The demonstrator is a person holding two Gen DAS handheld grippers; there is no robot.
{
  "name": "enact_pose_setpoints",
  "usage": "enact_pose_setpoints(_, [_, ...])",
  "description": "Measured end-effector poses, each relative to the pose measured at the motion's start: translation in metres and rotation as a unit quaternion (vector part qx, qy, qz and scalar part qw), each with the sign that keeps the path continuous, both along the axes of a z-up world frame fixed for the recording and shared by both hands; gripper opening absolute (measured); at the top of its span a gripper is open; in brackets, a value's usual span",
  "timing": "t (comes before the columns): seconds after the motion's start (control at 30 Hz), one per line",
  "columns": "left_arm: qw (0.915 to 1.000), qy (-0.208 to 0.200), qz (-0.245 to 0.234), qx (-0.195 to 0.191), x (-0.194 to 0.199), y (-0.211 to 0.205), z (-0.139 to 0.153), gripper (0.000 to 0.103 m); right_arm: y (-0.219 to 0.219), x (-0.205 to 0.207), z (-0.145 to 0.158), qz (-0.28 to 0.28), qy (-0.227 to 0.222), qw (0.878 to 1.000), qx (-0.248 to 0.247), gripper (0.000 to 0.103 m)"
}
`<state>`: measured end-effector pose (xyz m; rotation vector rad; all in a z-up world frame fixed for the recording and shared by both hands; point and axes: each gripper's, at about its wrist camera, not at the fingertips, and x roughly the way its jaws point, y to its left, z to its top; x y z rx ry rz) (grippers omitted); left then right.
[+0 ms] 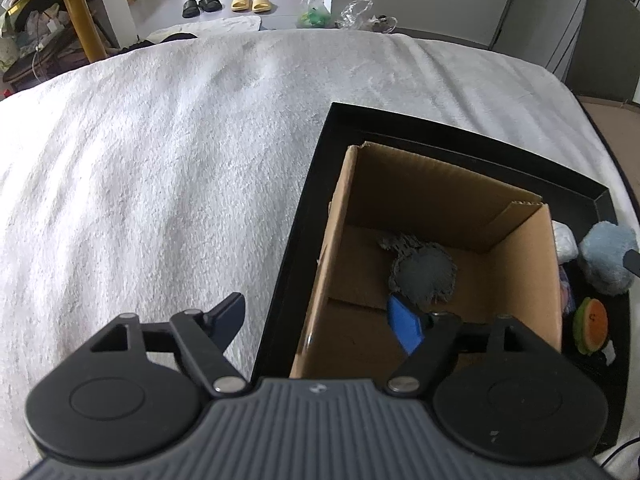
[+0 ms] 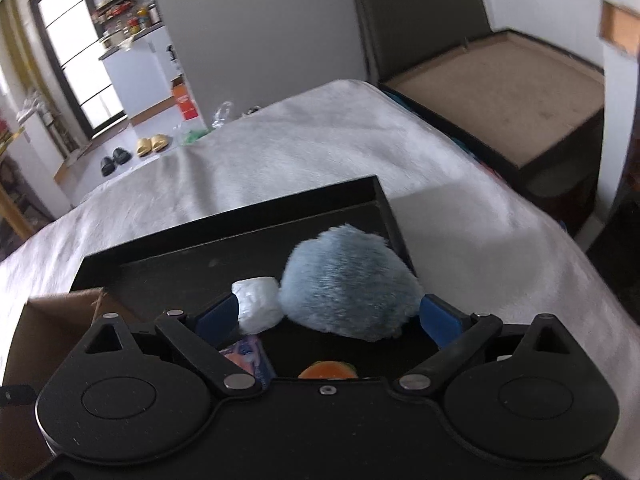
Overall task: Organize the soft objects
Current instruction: 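Grasp the blue fuzzy plush ball with the right tool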
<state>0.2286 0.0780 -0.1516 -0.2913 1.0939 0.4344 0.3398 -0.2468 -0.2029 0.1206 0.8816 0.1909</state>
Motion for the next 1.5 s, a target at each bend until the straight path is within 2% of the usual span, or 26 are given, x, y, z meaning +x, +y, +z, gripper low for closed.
enact_pose_setpoints(0.27, [0.9998, 0.013, 0.010, 0.015, 0.016, 0.000, -0.007, 0.076, -0.016, 0.021, -0.018, -0.030, 0.013, 0.999, 0.039, 0.099])
enact_pose_setpoints(0.47, [0.9994, 0.022, 0.014, 0.023, 0.027, 0.002, -0.013, 0.076, -0.015, 0.032, -0.029, -0.026, 0.019, 0.998, 0.061, 0.100])
enact_pose_setpoints(0.6, [0.9990, 0.027, 0.018, 0.030, 0.030, 0.005, -0.015, 0.076, -0.004, 0.037, -0.031, -0.012, 0.004, 0.999, 0.044, 0.101])
enact_pose_setpoints(0.73, [0.9989, 0.029, 0.023, 0.030, 0.031, 0.008, -0.017, 0.076, 0.004, 0.043, -0.038, -0.002, 0.019, 0.999, 0.045, 0.102])
enact_pose_setpoints(0.97, [0.9990, 0.027, 0.021, 0.030, 0.027, 0.008, -0.015, 0.076, 0.022, 0.044, -0.048, 0.023, 0.030, 0.999, 0.017, 0.101])
enact_pose_setpoints(1.0, [0.9990, 0.026, 0.022, 0.029, 0.026, 0.008, -0.015, 0.076, 0.022, 0.044, -0.049, 0.022, 0.029, 0.999, 0.014, 0.100])
enact_pose_setpoints(1.07, [0.9991, 0.024, 0.023, 0.027, 0.024, 0.009, -0.013, 0.076, 0.020, 0.042, -0.049, 0.023, 0.030, 0.999, 0.010, 0.089])
enact_pose_setpoints(1.17, [0.9993, 0.019, 0.022, 0.024, 0.019, 0.010, -0.011, 0.076, 0.017, 0.040, -0.046, 0.023, 0.029, 0.999, 0.014, 0.081])
enact_pose_setpoints(1.5, [0.9997, 0.009, 0.020, 0.014, 0.003, 0.011, -0.004, 0.076, 0.009, 0.023, -0.029, 0.026, 0.032, 0.999, 0.018, 0.075])
